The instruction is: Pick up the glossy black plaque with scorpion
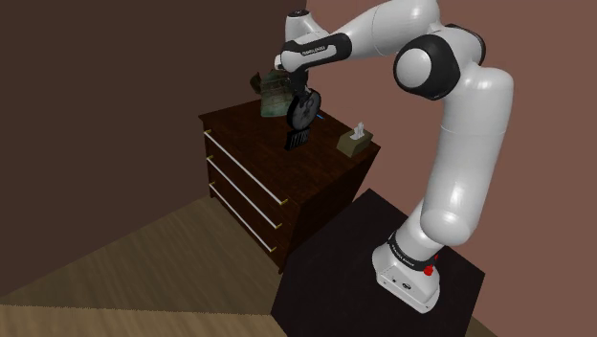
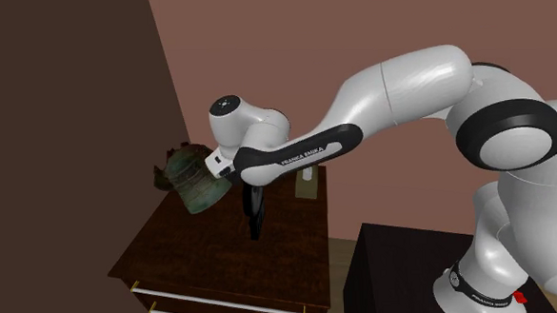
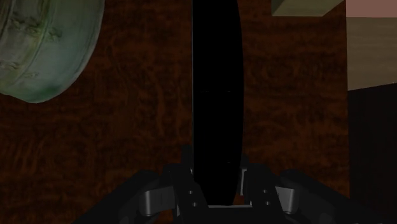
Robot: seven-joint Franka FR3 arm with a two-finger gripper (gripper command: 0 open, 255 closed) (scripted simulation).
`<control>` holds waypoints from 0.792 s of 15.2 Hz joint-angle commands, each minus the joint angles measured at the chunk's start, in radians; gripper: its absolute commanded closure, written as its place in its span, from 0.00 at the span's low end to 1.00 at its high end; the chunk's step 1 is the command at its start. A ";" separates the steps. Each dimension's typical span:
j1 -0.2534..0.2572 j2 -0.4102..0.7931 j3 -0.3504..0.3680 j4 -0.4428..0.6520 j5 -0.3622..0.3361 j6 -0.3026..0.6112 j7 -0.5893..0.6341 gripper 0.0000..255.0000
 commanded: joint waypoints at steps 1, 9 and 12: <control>0.000 0.001 0.000 0.000 0.000 0.001 0.000 1.00; 0.000 -0.004 0.000 0.008 0.000 -0.011 -0.003 1.00; 0.001 -0.016 -0.001 0.031 0.001 -0.046 -0.011 1.00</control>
